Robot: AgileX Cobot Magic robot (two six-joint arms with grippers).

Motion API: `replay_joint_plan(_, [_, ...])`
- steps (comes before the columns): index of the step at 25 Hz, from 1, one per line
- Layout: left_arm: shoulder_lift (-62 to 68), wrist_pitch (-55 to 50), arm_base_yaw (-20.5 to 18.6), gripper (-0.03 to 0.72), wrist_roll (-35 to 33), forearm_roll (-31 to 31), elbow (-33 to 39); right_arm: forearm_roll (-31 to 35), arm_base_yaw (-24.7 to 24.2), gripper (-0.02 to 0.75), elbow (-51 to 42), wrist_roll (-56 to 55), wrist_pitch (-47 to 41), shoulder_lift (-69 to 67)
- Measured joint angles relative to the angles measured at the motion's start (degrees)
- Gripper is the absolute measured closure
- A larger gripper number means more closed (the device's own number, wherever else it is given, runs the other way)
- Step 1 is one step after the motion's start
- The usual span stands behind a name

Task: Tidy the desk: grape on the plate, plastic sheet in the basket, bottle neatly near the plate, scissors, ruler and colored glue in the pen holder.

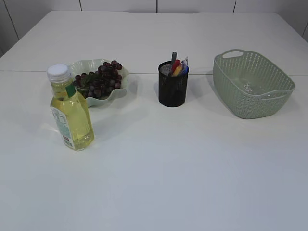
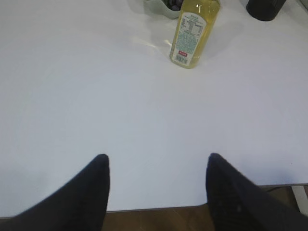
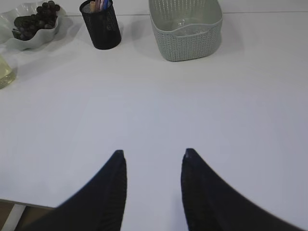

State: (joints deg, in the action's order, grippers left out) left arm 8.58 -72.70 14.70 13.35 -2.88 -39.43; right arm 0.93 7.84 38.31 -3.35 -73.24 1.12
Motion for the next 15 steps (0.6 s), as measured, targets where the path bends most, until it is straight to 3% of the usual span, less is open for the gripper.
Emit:
replay_joint_plan(8, [-4.19,2.86,0.00,0.225,-0.12,-0.51,0.42,-2.23,0.00,0.424,-1.16,0.00,-0.04,0.00])
replay_joint_plan(15, [-7.96,4.89,0.00,0.238,-0.12,-0.56,5.21,-2.73,0.00,0.424,-5.95,0.10,-0.04,0.00])
